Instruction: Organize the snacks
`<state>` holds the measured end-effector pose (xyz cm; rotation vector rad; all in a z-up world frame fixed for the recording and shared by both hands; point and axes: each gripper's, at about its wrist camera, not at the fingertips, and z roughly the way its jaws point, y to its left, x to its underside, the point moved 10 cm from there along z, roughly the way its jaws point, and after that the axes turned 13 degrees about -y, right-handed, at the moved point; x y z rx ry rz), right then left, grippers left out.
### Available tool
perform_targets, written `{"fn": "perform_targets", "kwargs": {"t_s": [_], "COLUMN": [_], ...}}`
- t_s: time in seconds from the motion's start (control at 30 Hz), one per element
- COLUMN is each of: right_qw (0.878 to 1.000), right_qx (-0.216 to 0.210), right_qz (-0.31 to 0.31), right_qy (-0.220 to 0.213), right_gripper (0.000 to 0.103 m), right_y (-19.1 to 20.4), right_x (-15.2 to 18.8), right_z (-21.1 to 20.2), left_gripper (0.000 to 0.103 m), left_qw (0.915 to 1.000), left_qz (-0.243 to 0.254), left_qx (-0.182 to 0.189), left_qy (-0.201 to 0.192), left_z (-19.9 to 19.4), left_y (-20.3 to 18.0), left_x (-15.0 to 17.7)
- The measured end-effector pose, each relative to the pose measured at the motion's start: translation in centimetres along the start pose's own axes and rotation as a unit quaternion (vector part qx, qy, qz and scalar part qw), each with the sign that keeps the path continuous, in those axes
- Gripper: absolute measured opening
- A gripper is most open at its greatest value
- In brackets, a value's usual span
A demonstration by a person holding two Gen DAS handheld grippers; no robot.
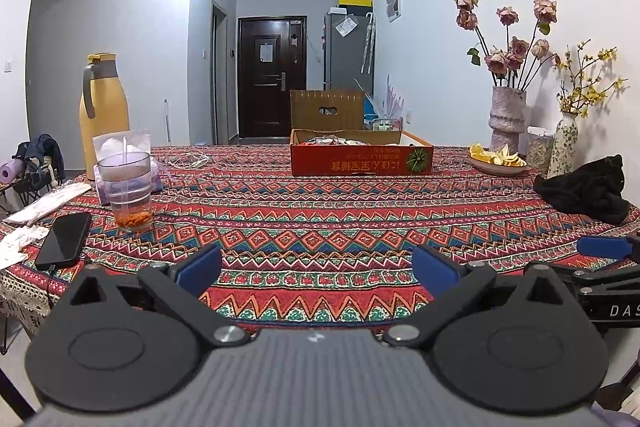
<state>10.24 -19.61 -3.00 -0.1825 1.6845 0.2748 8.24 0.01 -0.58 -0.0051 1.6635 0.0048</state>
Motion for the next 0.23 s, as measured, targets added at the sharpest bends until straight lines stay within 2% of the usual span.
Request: {"fn": "perform_targets", "kwargs": {"t_s": [0.23], "right_qw": [1.000], "right_qx": [-0.002], "right_qz": [0.000], "right_qy": [0.001], "right_gripper": [0.092], "right_y": [0.11], "right_x": [0.06], "right_z": [0.07], "left_gripper": [0.103], "left_qw": [1.0000], "left_qz": [-0.001], "left_qx": [0.001], "left_qy": [0.001], "left_z": [0.11], "left_y": [0.10], "left_x": [0.12]}}
